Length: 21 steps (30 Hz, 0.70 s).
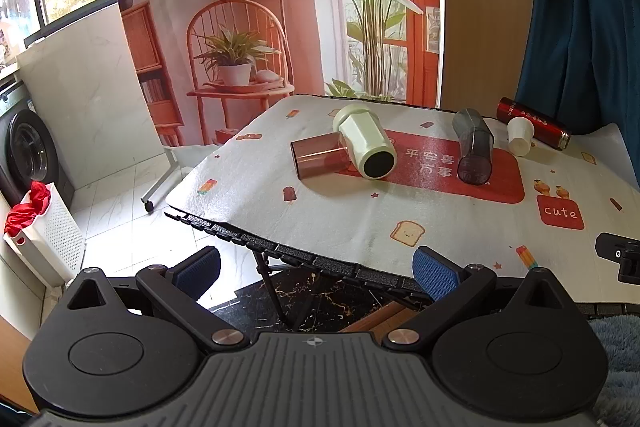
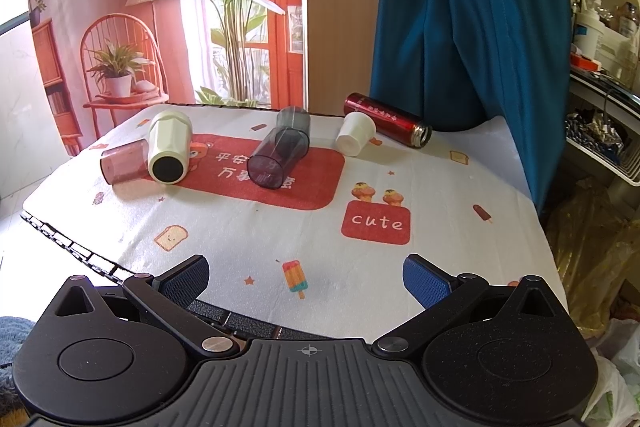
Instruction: Flip cup upright
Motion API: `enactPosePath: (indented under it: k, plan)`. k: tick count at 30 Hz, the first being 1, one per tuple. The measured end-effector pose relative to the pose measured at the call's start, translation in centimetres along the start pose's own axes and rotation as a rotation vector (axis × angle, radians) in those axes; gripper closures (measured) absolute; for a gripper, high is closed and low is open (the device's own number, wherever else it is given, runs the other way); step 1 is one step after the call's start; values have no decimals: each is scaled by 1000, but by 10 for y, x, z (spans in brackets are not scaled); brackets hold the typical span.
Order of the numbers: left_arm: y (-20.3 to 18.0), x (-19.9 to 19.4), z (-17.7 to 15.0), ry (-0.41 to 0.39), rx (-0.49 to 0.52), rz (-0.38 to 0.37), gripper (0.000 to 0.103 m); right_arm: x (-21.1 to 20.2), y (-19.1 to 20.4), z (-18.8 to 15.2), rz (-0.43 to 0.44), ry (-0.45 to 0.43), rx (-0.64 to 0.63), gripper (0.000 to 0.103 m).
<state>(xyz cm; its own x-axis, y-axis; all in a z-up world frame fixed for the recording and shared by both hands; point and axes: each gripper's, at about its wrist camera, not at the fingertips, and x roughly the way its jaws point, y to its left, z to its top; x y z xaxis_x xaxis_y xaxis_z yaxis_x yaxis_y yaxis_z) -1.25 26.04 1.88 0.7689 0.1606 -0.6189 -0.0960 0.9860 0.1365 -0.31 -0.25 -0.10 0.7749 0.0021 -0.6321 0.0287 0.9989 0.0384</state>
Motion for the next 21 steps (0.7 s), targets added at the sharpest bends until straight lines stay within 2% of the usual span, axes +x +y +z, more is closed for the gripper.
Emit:
enactPosePath:
  k: [21]
  plan:
    - [1,1,1,3,-10,2,0,0,0,0,0,1,0,0]
